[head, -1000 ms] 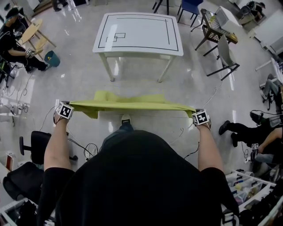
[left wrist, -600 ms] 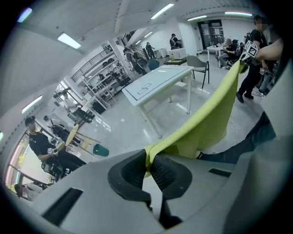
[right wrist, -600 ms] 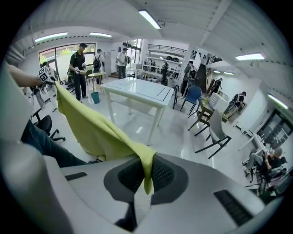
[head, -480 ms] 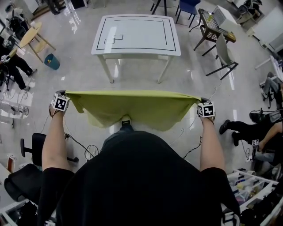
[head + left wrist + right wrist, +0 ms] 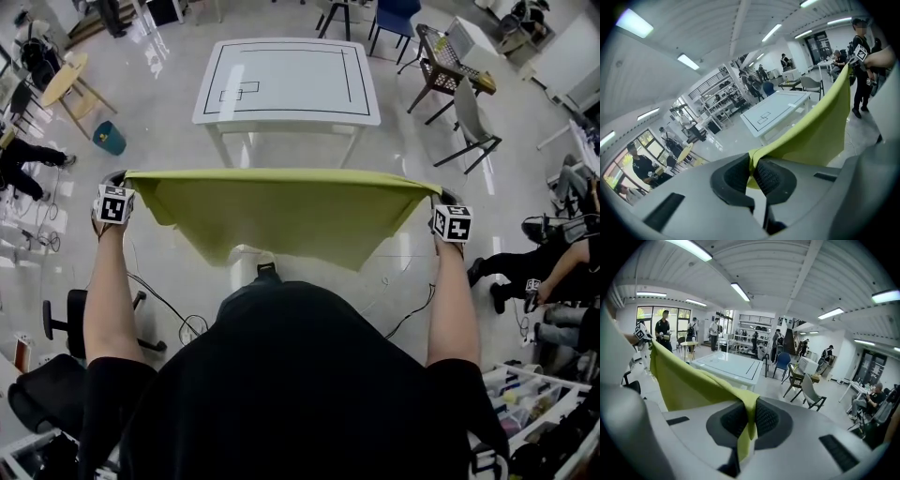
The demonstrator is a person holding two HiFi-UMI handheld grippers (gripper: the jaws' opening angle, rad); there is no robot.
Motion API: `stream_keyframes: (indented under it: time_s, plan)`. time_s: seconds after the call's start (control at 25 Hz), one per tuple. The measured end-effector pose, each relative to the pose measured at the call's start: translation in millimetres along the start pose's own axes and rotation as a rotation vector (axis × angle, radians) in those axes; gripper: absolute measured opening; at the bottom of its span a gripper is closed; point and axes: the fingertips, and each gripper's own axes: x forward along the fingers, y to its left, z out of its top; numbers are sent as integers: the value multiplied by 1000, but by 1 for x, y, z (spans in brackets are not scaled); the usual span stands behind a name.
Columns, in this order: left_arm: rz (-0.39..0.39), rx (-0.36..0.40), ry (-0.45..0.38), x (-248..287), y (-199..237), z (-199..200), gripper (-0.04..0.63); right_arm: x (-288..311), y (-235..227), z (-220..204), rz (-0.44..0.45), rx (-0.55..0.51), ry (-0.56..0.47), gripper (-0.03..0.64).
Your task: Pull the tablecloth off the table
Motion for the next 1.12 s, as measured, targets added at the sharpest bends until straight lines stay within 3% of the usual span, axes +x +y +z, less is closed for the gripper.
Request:
stream_keyframes:
  time_s: [0.2,0.64,1.12]
  plan:
    - [15,-29,-67,-19,18,32,25,-20,-11,36,-5,96,-95,23]
    - [57,-6,-197,-43,53,94,25,-53,-31,94,-11,228,-247,26]
    - [69,-48,-197,-46,55,93,25,-56,-33,105,-2,244,-272,26]
